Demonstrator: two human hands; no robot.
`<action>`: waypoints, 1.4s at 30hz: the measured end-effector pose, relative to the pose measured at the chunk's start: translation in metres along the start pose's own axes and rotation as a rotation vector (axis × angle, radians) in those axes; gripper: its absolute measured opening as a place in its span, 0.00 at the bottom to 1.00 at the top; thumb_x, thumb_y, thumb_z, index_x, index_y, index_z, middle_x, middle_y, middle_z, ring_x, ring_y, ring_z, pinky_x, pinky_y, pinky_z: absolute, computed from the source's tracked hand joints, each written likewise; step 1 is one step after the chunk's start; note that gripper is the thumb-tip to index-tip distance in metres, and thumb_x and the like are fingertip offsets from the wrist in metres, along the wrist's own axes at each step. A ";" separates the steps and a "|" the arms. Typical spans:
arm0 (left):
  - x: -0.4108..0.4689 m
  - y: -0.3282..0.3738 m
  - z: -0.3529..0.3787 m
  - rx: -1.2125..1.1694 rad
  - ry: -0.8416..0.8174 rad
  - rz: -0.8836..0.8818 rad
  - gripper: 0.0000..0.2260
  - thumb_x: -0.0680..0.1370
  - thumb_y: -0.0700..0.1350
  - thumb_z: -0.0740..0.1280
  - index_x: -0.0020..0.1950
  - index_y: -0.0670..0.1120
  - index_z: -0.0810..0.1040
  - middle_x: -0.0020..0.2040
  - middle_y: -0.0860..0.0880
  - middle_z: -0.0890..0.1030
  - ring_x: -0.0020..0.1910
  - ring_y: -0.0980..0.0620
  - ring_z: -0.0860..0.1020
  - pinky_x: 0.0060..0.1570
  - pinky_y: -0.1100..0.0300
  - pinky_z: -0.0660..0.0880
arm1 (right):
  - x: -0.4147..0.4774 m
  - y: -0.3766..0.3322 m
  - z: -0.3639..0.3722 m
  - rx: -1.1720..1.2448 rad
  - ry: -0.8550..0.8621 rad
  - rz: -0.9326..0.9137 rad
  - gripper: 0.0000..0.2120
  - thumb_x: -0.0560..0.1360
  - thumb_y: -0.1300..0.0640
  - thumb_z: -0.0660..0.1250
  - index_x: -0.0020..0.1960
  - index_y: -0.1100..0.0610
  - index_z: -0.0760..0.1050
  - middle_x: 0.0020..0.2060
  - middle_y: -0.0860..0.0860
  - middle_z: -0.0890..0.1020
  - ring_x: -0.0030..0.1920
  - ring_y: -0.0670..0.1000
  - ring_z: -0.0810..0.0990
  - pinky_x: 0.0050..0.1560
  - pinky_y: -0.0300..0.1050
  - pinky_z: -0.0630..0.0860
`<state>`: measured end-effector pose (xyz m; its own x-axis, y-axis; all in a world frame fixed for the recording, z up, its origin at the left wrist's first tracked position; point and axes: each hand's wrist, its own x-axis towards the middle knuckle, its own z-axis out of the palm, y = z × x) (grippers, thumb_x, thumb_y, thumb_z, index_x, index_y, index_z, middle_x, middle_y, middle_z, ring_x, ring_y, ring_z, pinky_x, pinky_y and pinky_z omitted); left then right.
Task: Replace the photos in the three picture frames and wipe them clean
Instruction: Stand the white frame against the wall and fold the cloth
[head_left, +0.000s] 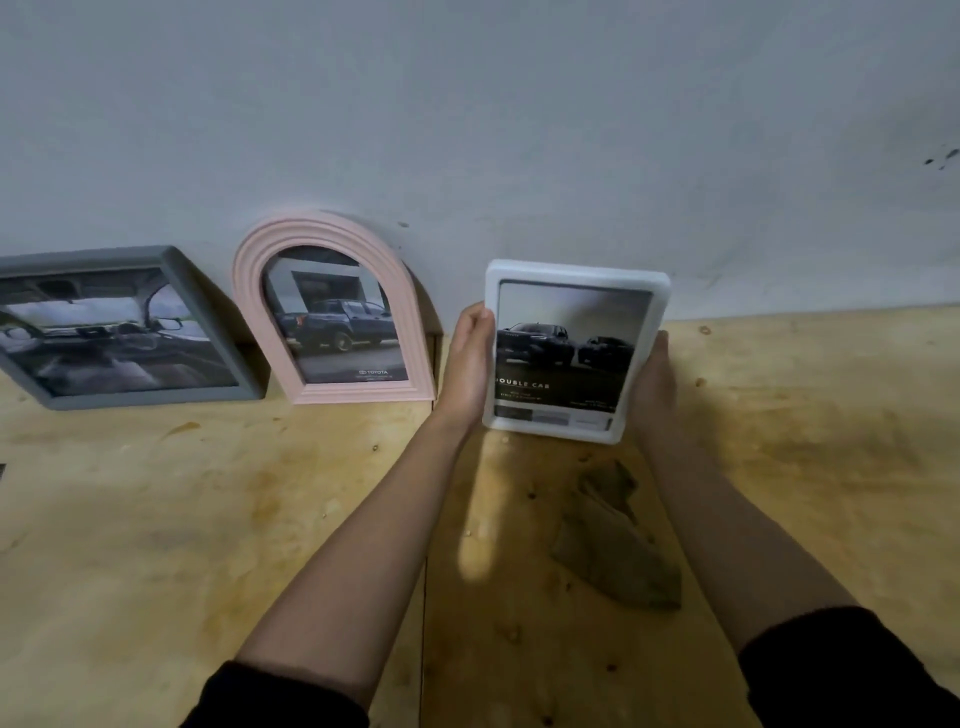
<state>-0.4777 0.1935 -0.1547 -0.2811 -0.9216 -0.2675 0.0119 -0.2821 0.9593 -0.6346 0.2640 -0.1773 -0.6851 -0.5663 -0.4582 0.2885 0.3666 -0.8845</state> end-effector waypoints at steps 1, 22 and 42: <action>0.000 -0.003 -0.002 0.035 -0.008 0.004 0.09 0.82 0.47 0.54 0.56 0.47 0.72 0.52 0.46 0.76 0.57 0.45 0.74 0.65 0.44 0.66 | -0.002 0.002 -0.002 -0.056 0.013 -0.019 0.20 0.81 0.45 0.47 0.42 0.54 0.71 0.37 0.51 0.77 0.39 0.51 0.77 0.37 0.44 0.70; -0.145 -0.096 0.005 0.743 -0.410 -0.177 0.09 0.79 0.47 0.62 0.56 0.47 0.76 0.55 0.48 0.78 0.50 0.54 0.74 0.51 0.60 0.72 | -0.135 0.108 -0.094 -0.939 -0.396 -0.173 0.39 0.68 0.49 0.73 0.72 0.50 0.56 0.62 0.50 0.72 0.58 0.51 0.74 0.53 0.41 0.72; -0.183 0.001 -0.151 0.588 -0.385 0.082 0.13 0.78 0.51 0.64 0.44 0.41 0.77 0.37 0.49 0.75 0.36 0.53 0.73 0.40 0.58 0.71 | -0.202 0.003 0.019 -0.519 -0.728 -0.404 0.08 0.78 0.53 0.61 0.47 0.57 0.74 0.40 0.51 0.77 0.41 0.51 0.75 0.39 0.43 0.73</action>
<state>-0.2819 0.3212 -0.1182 -0.6219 -0.7436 -0.2455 -0.4425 0.0750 0.8936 -0.4827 0.3649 -0.0891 -0.0373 -0.9735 -0.2254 -0.3260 0.2251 -0.9182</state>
